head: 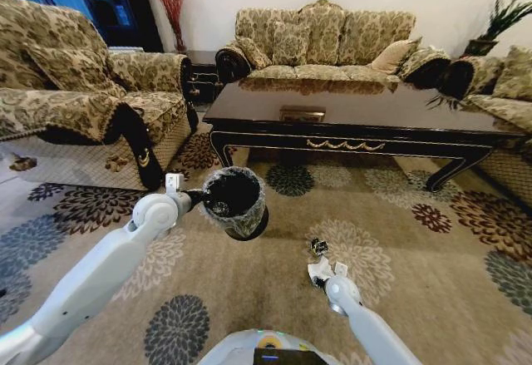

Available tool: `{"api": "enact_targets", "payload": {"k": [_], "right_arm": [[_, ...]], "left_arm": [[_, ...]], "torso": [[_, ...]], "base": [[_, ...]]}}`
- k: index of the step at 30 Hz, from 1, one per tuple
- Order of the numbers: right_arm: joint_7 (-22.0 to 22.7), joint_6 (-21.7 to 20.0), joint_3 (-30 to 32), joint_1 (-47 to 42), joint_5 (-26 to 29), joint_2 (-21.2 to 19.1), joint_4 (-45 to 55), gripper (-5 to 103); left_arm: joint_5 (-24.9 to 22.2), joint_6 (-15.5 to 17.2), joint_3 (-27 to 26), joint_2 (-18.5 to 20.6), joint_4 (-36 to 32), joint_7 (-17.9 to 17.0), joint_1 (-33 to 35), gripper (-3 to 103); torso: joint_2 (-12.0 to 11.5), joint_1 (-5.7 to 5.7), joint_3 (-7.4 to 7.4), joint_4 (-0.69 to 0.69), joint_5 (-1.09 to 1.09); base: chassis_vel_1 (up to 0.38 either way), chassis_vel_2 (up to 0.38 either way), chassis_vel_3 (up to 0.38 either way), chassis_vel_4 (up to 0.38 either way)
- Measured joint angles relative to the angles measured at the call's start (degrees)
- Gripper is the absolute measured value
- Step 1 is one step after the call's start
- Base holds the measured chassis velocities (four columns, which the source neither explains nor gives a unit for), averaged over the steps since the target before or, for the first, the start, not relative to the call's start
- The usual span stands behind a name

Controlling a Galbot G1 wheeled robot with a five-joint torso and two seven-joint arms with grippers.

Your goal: Move to the front of the table and pick up the trash from the floor, then place it into the trash bin.

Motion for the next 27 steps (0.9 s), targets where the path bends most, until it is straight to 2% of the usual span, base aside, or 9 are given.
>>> {"api": "enact_targets", "payload": {"k": [6, 12, 15, 20, 22, 23, 24, 26, 27], "right_arm": [[-1.45, 1.43, 1.55, -0.47, -2.18, -1.01, -0.43, 31], [-2.44, 2.11, 2.03, -1.17, -3.93, -2.64, 0.9, 19], [-6.08, 5.57, 2.46, -2.19, -7.58, -4.51, 2.64, 7], [-9.88, 9.35, 3.94, -2.86, -9.59, -6.11, 5.67, 1], [-17.96, 16.8, 6.4, -2.87, -12.89, -8.16, 9.47, 0], [-20.01, 18.34, 6.88, -2.78, -13.5, -8.65, 10.37, 0], [-20.01, 18.34, 6.88, -2.78, -13.5, -8.65, 10.37, 0], [-26.77, 22.75, 9.09, -1.98, -14.3, -10.78, 14.93, 0], [-26.77, 22.75, 9.09, -1.98, -14.3, -10.78, 14.93, 0]], "left_arm": [[0.42, 0.0, 0.22, -0.49, -0.38, -0.08, 0.4, 1], [0.81, 0.0, 0.46, -0.77, -0.44, -0.12, 0.56, 1], [1.14, 0.0, 0.73, -1.19, -0.44, -0.15, 0.78, 1], [1.47, 0.0, 0.94, -1.64, -0.45, -0.16, 1.23, 1], [2.02, 0.0, 1.47, -2.39, -0.55, -0.12, 1.81, 1], [2.17, 0.0, 1.61, -2.57, -0.55, -0.12, 1.84, 1], [2.17, 0.0, 1.61, -2.57, -0.55, -0.12, 1.84, 1], [2.5, 0.0, 2.14, -3.43, -0.41, -0.03, 1.82, 1], [2.5, 0.0, 2.14, -3.43, -0.41, -0.03, 1.82, 1]], "torso": [[0.0, 0.0, 0.0, -0.01, 0.01], [0.0, 0.0, 0.0, -0.01, 0.01], [0.0, 0.0, 0.0, -0.01, 0.01], [0.0, 0.0, 0.0, -0.02, 0.02], [0.0, 0.0, 0.0, 0.0, 0.0], [0.0, 0.0, 0.0, 0.0, 0.0], [0.0, 0.0, 0.0, 0.0, 0.0], [0.0, 0.0, 0.0, -0.01, 0.01], [0.0, 0.0, 0.0, -0.01, 0.01]], "base": [[0.0, 0.0, 0.0, 0.0], [0.0, 0.0, 0.0, 0.0], [0.0, 0.0, 0.0, 0.0], [0.0, 0.0, 0.0, 0.0], [0.0, 0.0, 0.0, 0.0], [0.0, 0.0, 0.0, 0.0], [0.0, 0.0, 0.0, 0.0], [0.0, 0.0, 0.0, 0.0], [0.0, 0.0, 0.0, 0.0]]}}
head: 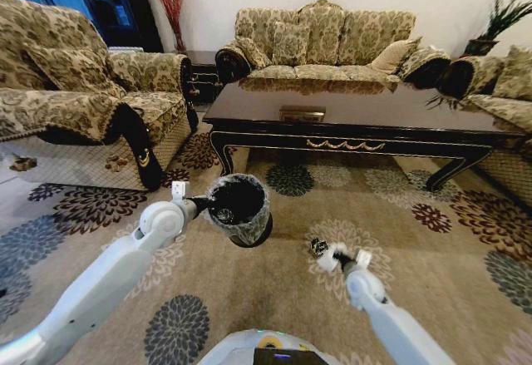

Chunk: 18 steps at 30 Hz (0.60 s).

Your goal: Move to the front of the table and pick up the trash from the floor, then place it into the trash bin.

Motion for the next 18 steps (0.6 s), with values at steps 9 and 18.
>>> {"api": "enact_targets", "payload": {"k": [9, 18], "right_arm": [[-9.3, 4.05, 3.32, 5.29, 8.43, -6.38, 14.62, 0], [-15.65, 6.51, -6.55, 13.02, 10.97, -8.89, 18.57, 0]], "left_arm": [[0.78, 0.0, 2.03, -2.79, 2.87, 0.4, -1.91, 1], [0.89, 0.0, 4.53, -5.47, 8.04, 1.53, -6.91, 1]], "torso": [[0.0, 0.0, 0.0, 0.0, -0.01], [0.0, 0.0, 0.0, 0.01, 0.01]], "base": [[0.0, 0.0, 0.0, 0.0], [0.0, 0.0, 0.0, 0.0]]}}
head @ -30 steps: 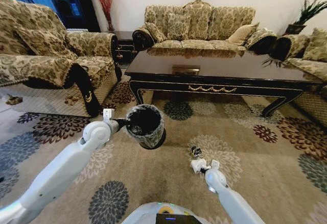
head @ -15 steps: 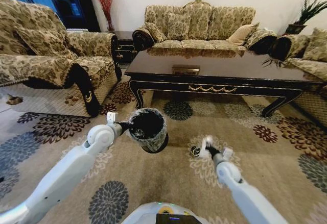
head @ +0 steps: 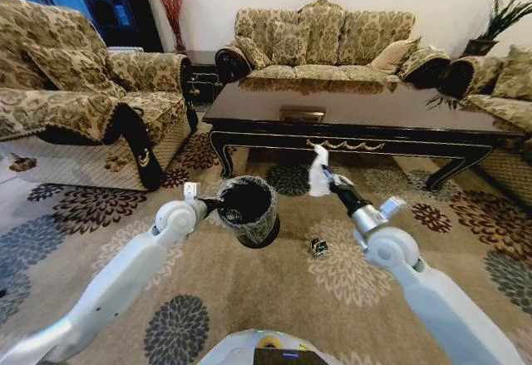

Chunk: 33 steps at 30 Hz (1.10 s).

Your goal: Move to the front of the table and pick up the trash from the floor, then place it into the trash bin.

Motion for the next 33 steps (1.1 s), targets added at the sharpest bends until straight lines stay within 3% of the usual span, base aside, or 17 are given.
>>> {"api": "enact_targets", "payload": {"k": [7, 12, 20, 22, 24, 26, 29, 31, 33], "right_arm": [[-5.47, 3.65, -11.25, 10.72, 0.13, 0.38, -3.28, 0], [-6.79, 4.8, -14.14, 14.75, -0.41, 0.85, -5.74, 0], [-6.67, 5.44, -14.56, 13.3, -5.19, 0.78, -9.0, 0], [-6.63, 5.69, -14.59, 12.49, -6.46, 1.1, -10.01, 10], [-6.56, 5.82, -14.73, 12.29, -6.91, 1.32, -10.5, 10], [-5.65, 6.28, -15.38, 12.31, -9.57, 1.99, -11.97, 27], [-5.15, 6.43, -15.59, 12.44, -10.59, 2.17, -12.38, 27], [-3.97, 6.75, -15.95, 12.88, -12.77, 2.55, -13.22, 43], [-3.4, 6.79, -15.94, 13.18, -13.21, 2.75, -13.4, 48]], "left_arm": [[-0.35, 0.0, 6.61, -6.19, 9.91, 0.24, -8.5, 1], [-0.3, 0.0, 8.43, -9.72, 13.73, 0.22, -12.0, 1], [-0.54, 0.0, 8.89, -10.53, 14.3, 0.11, -13.93, 1], [-0.98, 0.0, 8.93, -10.01, 13.88, 0.07, -14.32, 1], [-1.18, 0.0, 8.93, -9.79, 13.64, 0.06, -14.46, 1], [-1.7, 0.0, 8.93, -9.31, 12.77, 0.04, -14.72, 1], [-1.83, 0.0, 8.93, -9.22, 12.55, 0.04, -14.74, 1], [-2.15, 0.0, 8.92, -8.92, 11.95, 0.04, -14.75, 1], [-2.28, 0.0, 8.75, -8.55, 11.44, 0.04, -14.7, 1]], "torso": [[0.0, 0.0, 0.01, -0.02, -0.01], [0.0, 0.0, 0.01, -0.02, -0.02], [0.0, 0.0, 0.0, -0.03, 0.0], [0.0, 0.0, 0.0, -0.01, -0.01], [0.0, 0.0, 0.0, -0.01, 0.0], [0.0, 0.0, 0.0, -0.01, 0.0], [0.0, 0.0, 0.0, -0.01, 0.0], [0.0, 0.0, 0.0, -0.01, 0.0], [0.0, 0.0, 0.0, -0.02, -0.01]], "base": [[0.0, 0.0, 0.0, 0.0], [0.0, 0.0, 0.0, 0.0], [0.0, 0.0, 0.0, 0.0], [0.0, 0.0, 0.0, 0.0], [0.0, 0.0, 0.0, 0.0], [0.0, 0.0, 0.0, 0.0], [0.0, 0.0, 0.0, 0.0], [0.0, 0.0, 0.0, 0.0], [0.0, 0.0, 0.0, 0.0]]}}
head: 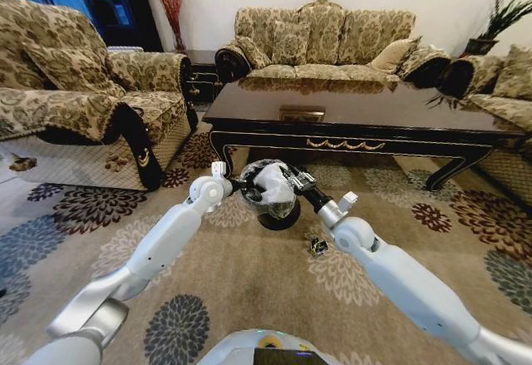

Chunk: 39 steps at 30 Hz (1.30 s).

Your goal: Move to the front of the table and pick up the trash from the floor, then place it into the trash bin.

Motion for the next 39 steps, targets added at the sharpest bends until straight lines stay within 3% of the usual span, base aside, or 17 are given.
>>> {"api": "enact_targets", "payload": {"k": [1, 3, 5, 7, 9, 11, 12, 13, 17, 20, 30, 32, 39], "right_arm": [[0.16, 0.11, 0.62, 0.29, 0.2, 0.17, 0.0, 54], [0.28, 0.24, 1.37, 0.47, 0.71, 0.27, 0.0, 54], [1.46, 0.35, 4.22, 0.57, 2.37, 0.53, -0.31, 70], [2.49, 0.06, 5.27, 0.44, 3.05, 0.57, -0.46, 70], [6.59, -1.99, 8.18, -0.62, 5.35, 0.61, -1.17, 81], [12.77, -7.24, 10.17, -2.46, 6.3, 0.34, -2.35, 91], [15.8, -10.63, 10.85, -3.64, 6.2, 0.03, -3.13, 91], [15.8, -10.63, 10.85, -3.64, 6.2, 0.03, -3.13, 91], [25.12, -23.6, 10.75, -9.08, 6.43, 0.13, -6.98, 100], [27.27, -26.81, 8.47, -9.92, 6.68, 1.67, -9.45, 100], [31.37, -28.05, 2.65, -9.22, 3.96, 10.96, -25.35, 100], [32.92, -27.31, 3.88, -9.04, 4.23, 14.91, -29.64, 100], [32.26, -23.86, 9.0, -9.37, 3.0, 21.25, -36.14, 100]], "left_arm": [[-0.05, 0.0, -0.41, 0.47, -0.44, 0.0, 0.41, 1], [-0.07, 0.0, -0.84, 0.9, -0.71, 0.0, 0.89, 1], [-0.05, 0.0, -2.08, 2.39, -1.54, 0.08, 2.32, 1], [-0.02, 0.0, -2.83, 3.07, -1.97, 0.14, 2.98, 1], [0.03, 0.01, -4.71, 5.1, -3.3, 0.25, 4.46, 1], [-0.01, 0.0, -6.58, 7.8, -4.82, 0.29, 5.54, 1], [-0.34, 0.01, -7.52, 9.56, -5.63, 0.29, 5.92, 1], [-0.34, 0.01, -7.52, 9.56, -5.63, 0.29, 5.92, 1], [-3.21, 0.01, -10.42, 17.23, -8.55, 0.29, 5.95, 1], [-4.32, 0.01, -10.95, 19.81, -8.89, 0.36, 5.36, 1], [-5.72, 0.01, -12.04, 23.57, -9.25, 0.38, 4.52, 1], [-5.95, 0.01, -12.27, 24.65, -9.59, 0.31, 4.85, 1], [-7.35, 0.01, -12.69, 26.66, -10.52, -0.74, 6.1, 1]], "torso": [[0.0, 0.0, 0.0, 0.0, 0.0], [0.0, 0.0, 0.0, 0.0, -0.01], [0.0, 0.0, 0.0, 0.0, -0.01], [0.0, 0.0, 0.0, 0.01, -0.03], [0.0, 0.0, 0.0, 0.02, -0.04], [0.0, 0.0, -0.01, 0.02, -0.02], [0.0, 0.0, 0.0, 0.01, -0.03], [0.0, 0.0, 0.0, 0.01, -0.03], [0.0, 0.0, -0.01, -0.01, -0.02], [0.01, 0.0, -0.01, -0.01, -0.02], [0.01, 0.0, -0.01, -0.01, -0.04], [0.01, 0.0, -0.01, 0.0, -0.03], [0.01, 0.0, 0.0, 0.01, -0.02]], "base": [[0.0, 0.0, 0.0, 0.0], [0.0, 0.0, 0.0, 0.0], [0.0, 0.0, 0.0, 0.0], [0.0, 0.0, 0.0, 0.0], [0.0, 0.0, 0.0, 0.0], [0.0, 0.0, 0.0, 0.0], [0.0, 0.0, 0.0, 0.0], [0.0, 0.0, 0.0, 0.0], [0.0, 0.0, 0.0, 0.0], [0.0, 0.0, 0.0, 0.0], [0.0, 0.0, 0.0, 0.0], [0.0, 0.0, 0.0, 0.0], [0.0, 0.0, 0.0, 0.0]]}}
